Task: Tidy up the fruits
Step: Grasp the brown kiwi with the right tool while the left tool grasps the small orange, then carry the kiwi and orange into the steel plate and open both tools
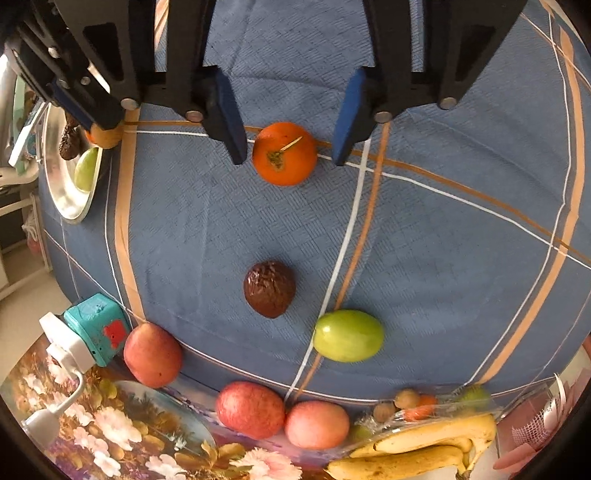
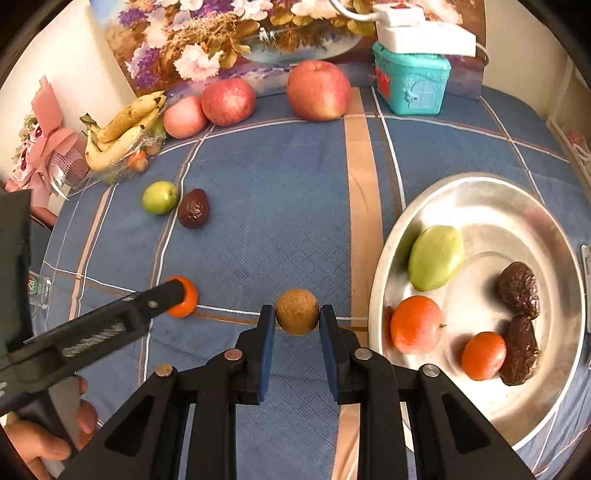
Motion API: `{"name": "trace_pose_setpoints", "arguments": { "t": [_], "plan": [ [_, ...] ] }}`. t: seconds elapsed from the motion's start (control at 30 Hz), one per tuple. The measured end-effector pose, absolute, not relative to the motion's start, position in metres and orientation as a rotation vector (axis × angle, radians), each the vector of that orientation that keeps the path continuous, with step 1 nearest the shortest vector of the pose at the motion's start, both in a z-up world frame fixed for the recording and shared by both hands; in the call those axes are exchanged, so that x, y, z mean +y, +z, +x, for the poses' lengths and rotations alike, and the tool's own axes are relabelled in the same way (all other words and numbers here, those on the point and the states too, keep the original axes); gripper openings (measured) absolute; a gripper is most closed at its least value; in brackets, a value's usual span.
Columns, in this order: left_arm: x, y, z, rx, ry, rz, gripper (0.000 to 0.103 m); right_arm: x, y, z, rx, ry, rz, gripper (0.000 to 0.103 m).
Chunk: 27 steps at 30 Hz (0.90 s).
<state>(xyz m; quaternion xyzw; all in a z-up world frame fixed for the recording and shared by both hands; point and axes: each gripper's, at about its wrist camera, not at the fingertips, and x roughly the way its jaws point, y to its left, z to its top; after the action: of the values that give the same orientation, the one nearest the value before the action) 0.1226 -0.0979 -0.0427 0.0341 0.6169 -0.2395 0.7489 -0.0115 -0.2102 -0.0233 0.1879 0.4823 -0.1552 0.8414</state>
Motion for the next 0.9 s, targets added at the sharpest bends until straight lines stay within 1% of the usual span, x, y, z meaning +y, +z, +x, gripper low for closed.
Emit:
{"name": "trace_pose_setpoints", "arguments": {
  "t": [0.03,0.27,0.43,0.57,0.77,0.9],
  "plan": [
    [-0.099,-0.042,0.123,1.347,-0.531,0.070,0.039,-0.208,-0.023,-0.009,1.016,-0.329,0.393,0.025],
    [-0.087,-0.034,0.119,1.329,-0.507,0.050,0.038,-0.209,-0.013,-0.015,0.994,-0.326,0.386,0.025],
    [-0.077,-0.020,0.121,1.294,-0.487,0.022,0.038,-0.212,-0.011,-0.017,0.989,-0.323,0.395,0.025],
    [-0.083,-0.006,0.115,1.267,-0.531,0.003,0.038,-0.226,-0.007,-0.024,0.976,-0.354,0.421,0.025],
    [-0.121,0.007,0.086,1.269,-0.674,0.032,0.038,-0.267,0.000,-0.048,0.953,-0.472,0.488,0.025],
    [-0.160,0.016,0.050,1.287,-0.845,0.078,0.038,-0.300,-0.001,-0.074,0.945,-0.575,0.537,0.025]
  ]
}}
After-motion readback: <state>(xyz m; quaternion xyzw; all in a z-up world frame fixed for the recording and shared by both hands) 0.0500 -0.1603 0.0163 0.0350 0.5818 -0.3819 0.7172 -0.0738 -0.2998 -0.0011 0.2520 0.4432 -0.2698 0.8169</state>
